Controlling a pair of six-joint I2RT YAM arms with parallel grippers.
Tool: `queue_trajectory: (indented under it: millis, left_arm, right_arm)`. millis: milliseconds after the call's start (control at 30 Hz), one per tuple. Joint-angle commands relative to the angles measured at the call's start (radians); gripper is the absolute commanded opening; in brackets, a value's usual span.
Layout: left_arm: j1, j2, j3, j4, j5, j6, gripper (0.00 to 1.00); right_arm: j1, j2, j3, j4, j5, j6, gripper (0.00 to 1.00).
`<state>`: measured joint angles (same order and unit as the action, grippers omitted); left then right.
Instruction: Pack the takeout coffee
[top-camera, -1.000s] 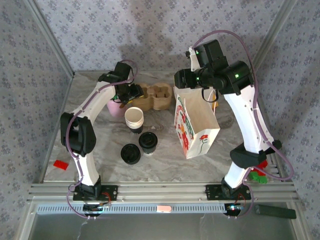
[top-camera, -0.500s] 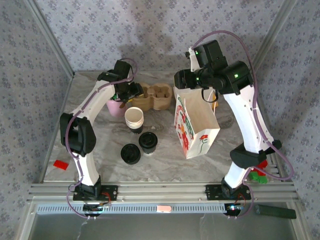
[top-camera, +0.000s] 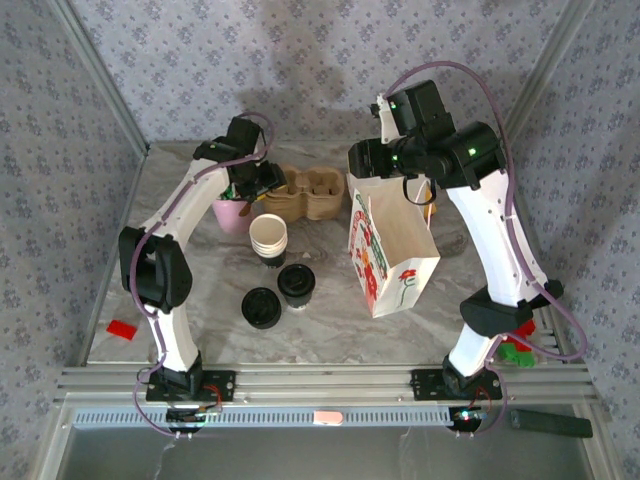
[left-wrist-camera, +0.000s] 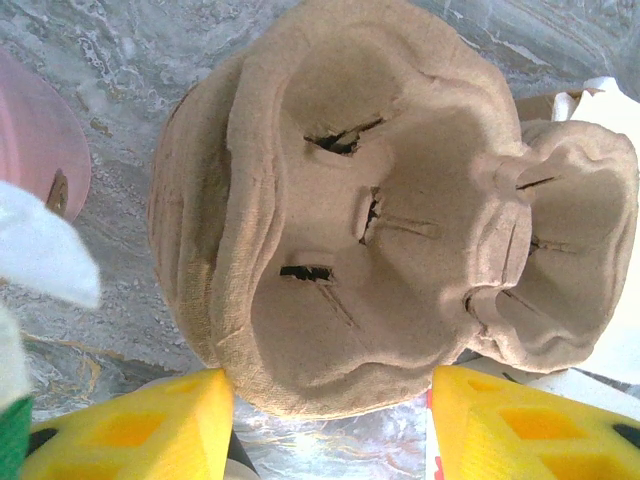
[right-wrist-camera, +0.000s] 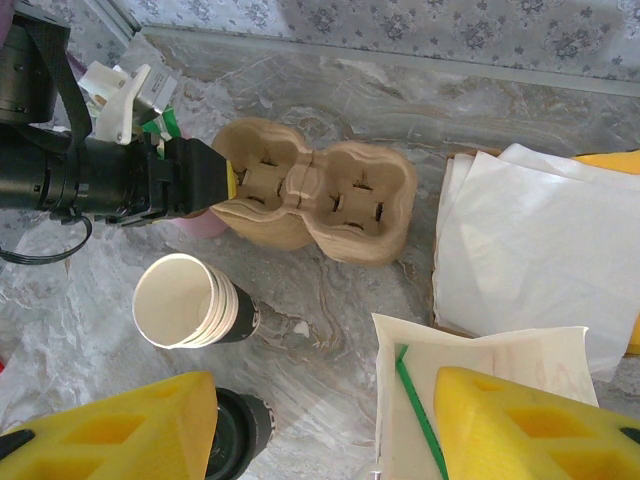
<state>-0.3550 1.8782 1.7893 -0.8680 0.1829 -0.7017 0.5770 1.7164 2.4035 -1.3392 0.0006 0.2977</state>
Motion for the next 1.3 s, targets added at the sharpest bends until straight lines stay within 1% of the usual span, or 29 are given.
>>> queue_trajectory:
  millis: [0,133,300,733,833,1000,1233,1267]
  left_arm:
    - [0.002,0.001,0.025,0.001,-0.003,0.003,0.49]
    - [0.001,0.004,0.027,-0.001,-0.003,0.002,0.41]
    - [0.001,0.001,0.026,-0.006,-0.006,0.002,0.26]
    - [-0.009,-0.015,0.059,-0.023,-0.020,0.002,0.02]
    - [-0.015,-0.023,0.068,-0.028,-0.023,-0.001,0.00]
    - [-0.027,-0.040,0.091,-0.034,-0.030,-0.005,0.00]
    - [-0.041,-0.047,0.156,-0.058,-0.038,-0.008,0.00]
    - [-0.042,-0.047,0.188,-0.060,-0.039,-0.010,0.00]
  right_arm:
    - [0.003,-0.022,0.001,-0.019,-0.002,-0.013,0.61]
    - [0.005,-0.022,0.005,-0.018,-0.002,-0.010,0.61]
    - [0.005,-0.028,0.006,-0.019,0.001,-0.008,0.61]
    - [0.008,-0.036,-0.003,-0.012,0.010,-0.007,0.61]
    - [0.007,-0.041,-0.007,-0.010,0.015,-0.007,0.61]
    - [0.007,-0.054,0.000,-0.003,0.018,-0.011,0.61]
    - [-0.021,-0.076,0.027,0.022,0.010,-0.037,0.62]
    - [-0.025,-0.079,0.025,0.030,0.006,-0.043,0.62]
